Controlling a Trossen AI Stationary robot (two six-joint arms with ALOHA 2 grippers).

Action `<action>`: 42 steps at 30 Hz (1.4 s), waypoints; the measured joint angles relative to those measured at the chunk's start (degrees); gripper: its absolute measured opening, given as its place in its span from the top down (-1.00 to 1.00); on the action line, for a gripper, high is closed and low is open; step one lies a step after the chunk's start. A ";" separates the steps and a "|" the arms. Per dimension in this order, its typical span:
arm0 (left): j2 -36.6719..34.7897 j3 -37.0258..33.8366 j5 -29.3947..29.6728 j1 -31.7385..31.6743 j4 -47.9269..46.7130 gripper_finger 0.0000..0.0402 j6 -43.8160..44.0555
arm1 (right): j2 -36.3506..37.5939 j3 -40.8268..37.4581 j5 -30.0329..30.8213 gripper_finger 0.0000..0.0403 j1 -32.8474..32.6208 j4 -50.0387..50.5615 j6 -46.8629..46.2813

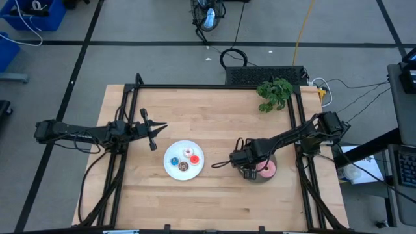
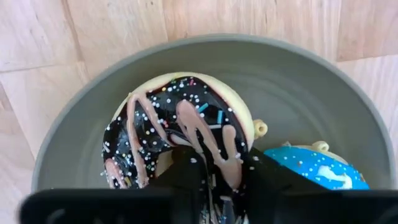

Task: Pick & Place donuts
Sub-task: Put the large black donut on the gray plate, then return to Home Position

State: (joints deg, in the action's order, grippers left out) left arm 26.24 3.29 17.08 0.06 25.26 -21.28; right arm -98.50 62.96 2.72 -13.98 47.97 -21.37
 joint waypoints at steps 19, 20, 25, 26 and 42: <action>0.00 0.00 0.02 -0.01 -0.02 0.80 -0.30 | 8.18 3.22 0.24 -0.13 0.55 7.30 -2.05; 0.02 0.00 0.00 -0.01 0.00 0.80 -0.27 | 9.96 3.22 0.26 -0.12 0.62 7.90 -2.67; 0.01 0.00 1.14 -0.01 1.08 0.80 -0.60 | 21.22 3.22 4.49 0.05 -0.65 7.38 -4.38; 0.00 0.00 1.59 -0.01 1.42 0.80 -0.94 | 23.67 3.22 6.71 0.12 -1.47 6.89 -4.05; -0.18 0.00 -2.04 -0.01 5.57 0.80 2.14 | 60.63 -26.39 16.91 0.99 -7.48 -34.59 12.43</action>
State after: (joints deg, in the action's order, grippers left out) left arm 26.07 3.29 15.04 0.06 30.83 -19.13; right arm -37.87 36.56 19.64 -21.46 13.37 -8.94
